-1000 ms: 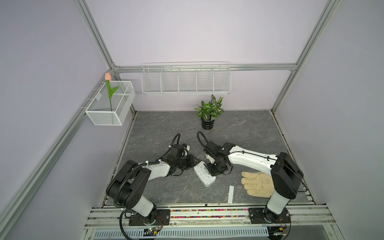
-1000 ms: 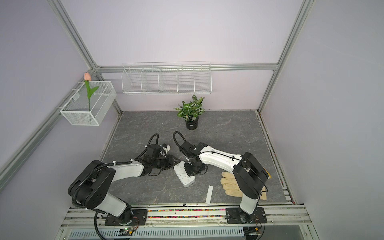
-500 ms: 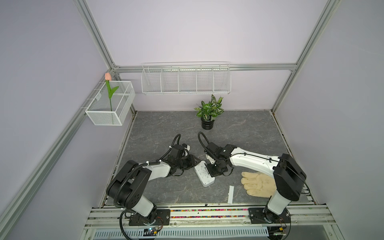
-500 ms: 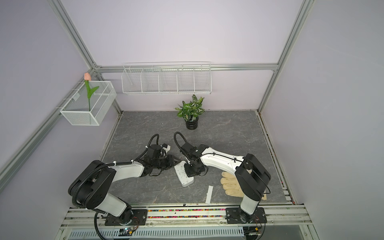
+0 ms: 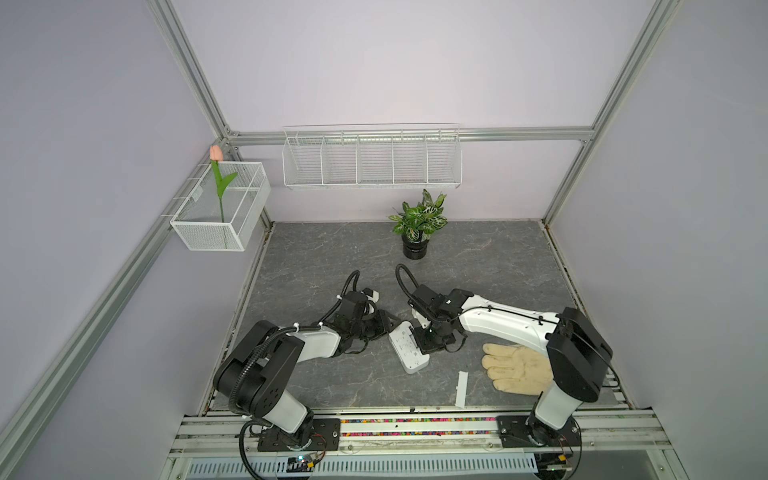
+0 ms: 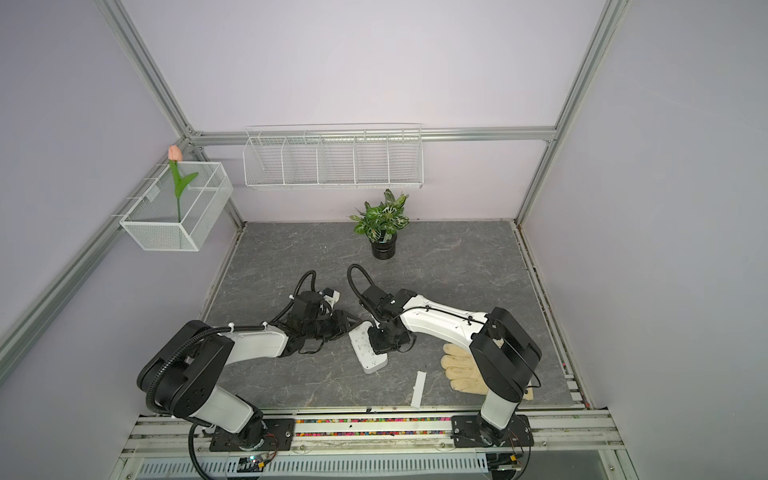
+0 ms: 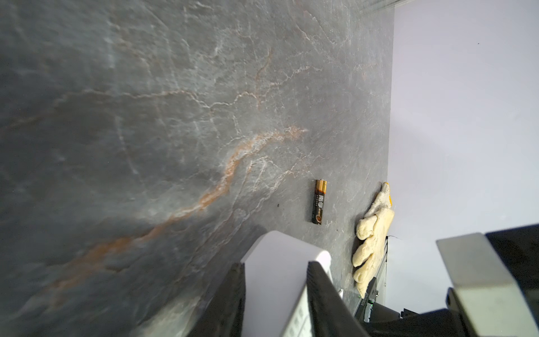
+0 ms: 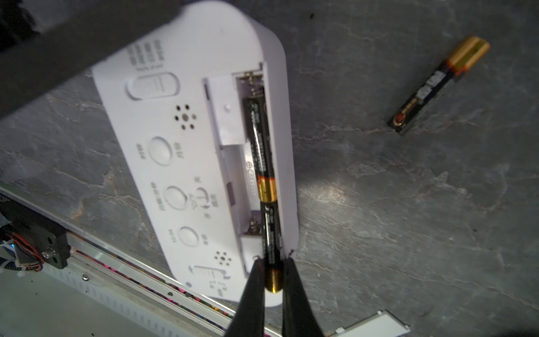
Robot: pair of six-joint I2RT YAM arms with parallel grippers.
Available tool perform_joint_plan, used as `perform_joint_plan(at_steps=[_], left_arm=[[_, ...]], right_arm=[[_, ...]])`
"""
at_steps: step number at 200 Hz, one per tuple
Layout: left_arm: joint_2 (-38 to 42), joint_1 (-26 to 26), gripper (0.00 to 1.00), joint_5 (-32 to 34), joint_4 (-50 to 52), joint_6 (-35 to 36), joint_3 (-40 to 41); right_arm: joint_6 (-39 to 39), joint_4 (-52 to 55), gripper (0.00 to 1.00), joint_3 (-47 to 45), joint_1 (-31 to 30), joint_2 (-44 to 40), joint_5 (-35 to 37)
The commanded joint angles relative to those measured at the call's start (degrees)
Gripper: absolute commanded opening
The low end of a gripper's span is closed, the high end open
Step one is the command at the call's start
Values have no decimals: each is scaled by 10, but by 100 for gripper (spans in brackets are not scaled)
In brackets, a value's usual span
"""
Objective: Insert the battery into the alarm
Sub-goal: Install the battery in the alarm.
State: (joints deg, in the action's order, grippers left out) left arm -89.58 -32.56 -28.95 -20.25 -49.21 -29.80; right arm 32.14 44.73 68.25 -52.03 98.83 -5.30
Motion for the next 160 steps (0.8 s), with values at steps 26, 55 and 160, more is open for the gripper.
perform_joint_plan(at_steps=[26,55,160], left_arm=[[-15,-22,38,-37,5,-18,24],[-14,-24,38,-41,0,-19,29],[-13,-25,38,-35,-4,-20,34]], right_arm=[[10,-64,7,-4,-2,33,44],[12,-81,7,-6,-1,35,45],[14,-98,7,-46,-4,36,60]])
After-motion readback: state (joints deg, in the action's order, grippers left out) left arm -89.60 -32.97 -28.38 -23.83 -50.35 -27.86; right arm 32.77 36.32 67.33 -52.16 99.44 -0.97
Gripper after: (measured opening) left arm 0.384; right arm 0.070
